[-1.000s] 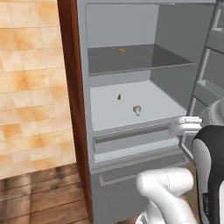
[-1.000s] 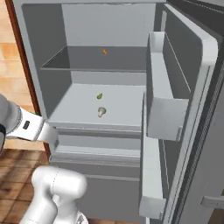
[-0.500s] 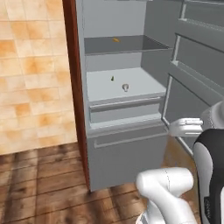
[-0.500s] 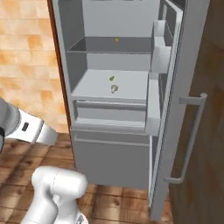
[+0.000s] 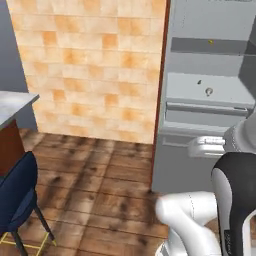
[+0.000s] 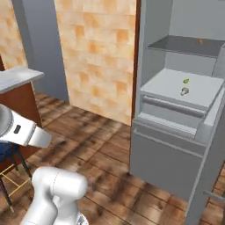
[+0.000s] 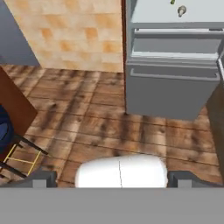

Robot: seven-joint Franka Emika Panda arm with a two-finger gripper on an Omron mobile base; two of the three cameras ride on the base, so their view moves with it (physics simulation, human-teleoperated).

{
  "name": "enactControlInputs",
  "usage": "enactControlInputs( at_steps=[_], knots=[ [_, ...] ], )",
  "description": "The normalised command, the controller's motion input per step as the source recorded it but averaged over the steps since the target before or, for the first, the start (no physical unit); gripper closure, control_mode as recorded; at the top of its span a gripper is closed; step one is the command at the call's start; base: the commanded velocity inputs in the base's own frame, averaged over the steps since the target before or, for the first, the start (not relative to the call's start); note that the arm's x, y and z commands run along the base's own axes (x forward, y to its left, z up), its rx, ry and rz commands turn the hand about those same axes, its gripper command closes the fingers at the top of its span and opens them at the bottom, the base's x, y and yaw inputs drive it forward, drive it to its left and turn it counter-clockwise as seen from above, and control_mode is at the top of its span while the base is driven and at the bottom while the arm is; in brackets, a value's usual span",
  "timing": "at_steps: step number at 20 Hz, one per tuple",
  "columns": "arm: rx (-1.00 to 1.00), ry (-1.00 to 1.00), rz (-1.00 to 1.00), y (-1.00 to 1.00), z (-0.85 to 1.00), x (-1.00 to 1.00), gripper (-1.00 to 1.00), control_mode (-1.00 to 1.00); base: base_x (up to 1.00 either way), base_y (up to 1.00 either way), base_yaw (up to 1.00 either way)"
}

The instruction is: Transport the chicken drumstick and mushroom to the fridge. Place the chicken drumstick on the rack containing meat and place the mushroom on the rack containing the vegetable, ensuring meats and vegetables are on different racks.

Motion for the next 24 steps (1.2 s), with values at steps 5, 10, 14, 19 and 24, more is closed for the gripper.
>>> enactControlInputs(
  at_steps=[5,10,14,19,24],
  knots=[
    [0.00,0.00,0.00,0.00,0.00,0.00,-1.00,1.00,0.00,-0.01,1.00],
    [0.00,0.00,0.00,0.00,0.00,0.00,-1.00,1.00,-0.05,0.35,0.89],
    [0.00,0.00,0.00,0.00,0.00,0.00,-1.00,1.00,-0.48,1.00,0.43],
    [0.00,0.00,0.00,0.00,0.00,0.00,-1.00,1.00,-0.35,1.00,0.26],
    [0.00,0.00,0.00,0.00,0.00,0.00,-1.00,1.00,-0.02,1.00,0.05]
  ],
)
